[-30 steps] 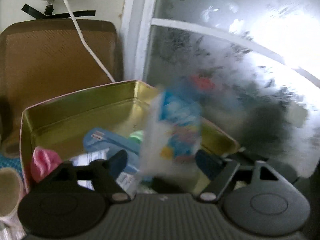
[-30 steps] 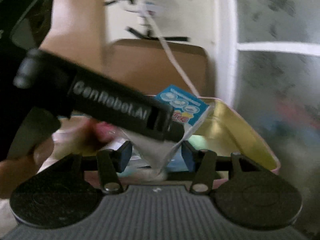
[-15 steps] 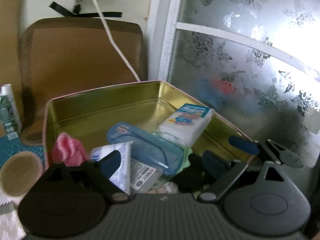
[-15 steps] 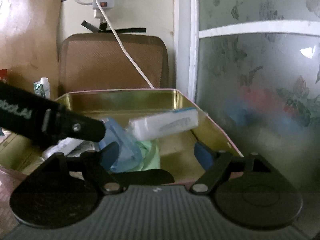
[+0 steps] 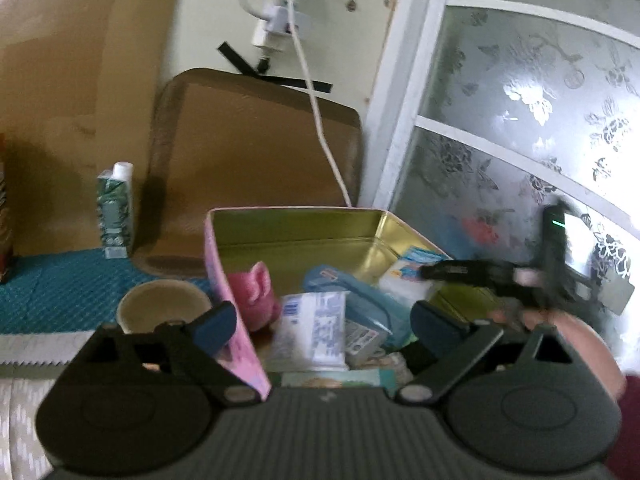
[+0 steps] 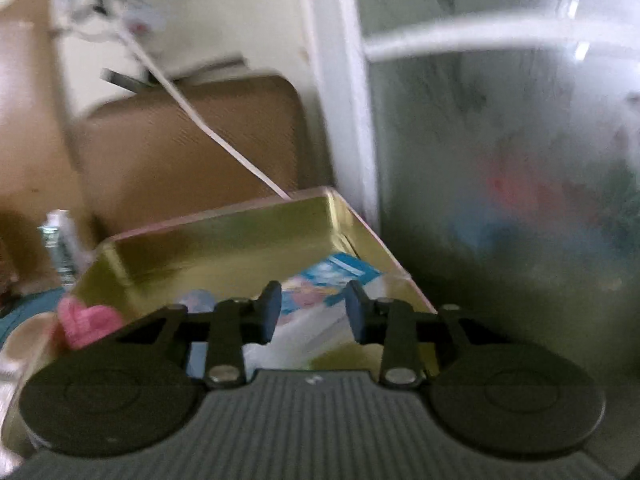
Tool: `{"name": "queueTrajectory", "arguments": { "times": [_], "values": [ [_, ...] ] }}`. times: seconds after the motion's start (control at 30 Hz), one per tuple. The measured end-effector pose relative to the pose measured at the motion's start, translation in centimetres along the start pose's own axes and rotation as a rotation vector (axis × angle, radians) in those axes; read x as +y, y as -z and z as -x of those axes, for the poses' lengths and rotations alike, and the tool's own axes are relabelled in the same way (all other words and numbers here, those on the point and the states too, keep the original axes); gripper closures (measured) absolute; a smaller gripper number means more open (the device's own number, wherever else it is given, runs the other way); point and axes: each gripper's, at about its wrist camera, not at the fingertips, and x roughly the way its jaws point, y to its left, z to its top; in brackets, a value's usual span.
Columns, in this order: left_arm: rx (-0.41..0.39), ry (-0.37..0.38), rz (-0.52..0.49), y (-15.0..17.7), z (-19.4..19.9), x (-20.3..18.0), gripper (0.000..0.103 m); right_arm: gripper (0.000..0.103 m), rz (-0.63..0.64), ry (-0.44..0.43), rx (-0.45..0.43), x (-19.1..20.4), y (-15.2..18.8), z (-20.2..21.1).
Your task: Organize soft objects
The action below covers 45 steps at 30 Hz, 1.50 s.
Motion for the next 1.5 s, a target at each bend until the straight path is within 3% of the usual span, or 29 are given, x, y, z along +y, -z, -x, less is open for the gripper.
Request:
{"name": "queueTrajectory", "arguments": {
  "times": [0.1,0.2,0.33,0.43,0.6,0.73,0.93,1.17,1.5],
  "values": [
    [0.016,-0.011,0.002,0.5,0.5,0.2,0.006,0.062,-0.071,-0.050,0.234,-0.8,-1.1,-5.4],
    [0.020,-0.039,-0.031,1.1,1.3,0.4,0.005,0.061,-0.074,-0.046,0.265,-0.5,-2.1,-5.8],
    [0.037,-0.086,-0.042,2.0,1.9,1.1,0.005,0.060,0.038,-0.081,0.117,1.2,-2.4,-0.7],
    [0.066,-0.104,-0.020,2.8,2.1,1.8,0.005,0.058,0.043,-0.147,0.042,1.8,-1.4,3.0],
    [0.082,-0.156,-0.029,4.2,3.3,2.7,0.001,0.049,0.014,-0.226,-0.048,3.1,2.9,7.7],
    [0.085,-0.204,-0.026,5.1,4.6,3.5,0.000,0.039,-0.025,-0.234,-0.102,5.1,6.3,9.8],
    [0.091,-0.266,-0.024,6.2,6.5,4.8,0.000,0.039,-0.162,-0.282,-0.079,7.6,9.6,11.8],
    [0.112,-0.291,0.000,8.4,7.7,6.0,0.000,0.034,-0.150,-0.280,-0.061,10.4,12.5,14.1],
    [0.104,-0.357,-0.018,10.5,8.8,5.8,0.000,0.033,-0.137,-0.267,-0.082,11.2,14.9,16.1]
  ]
}}
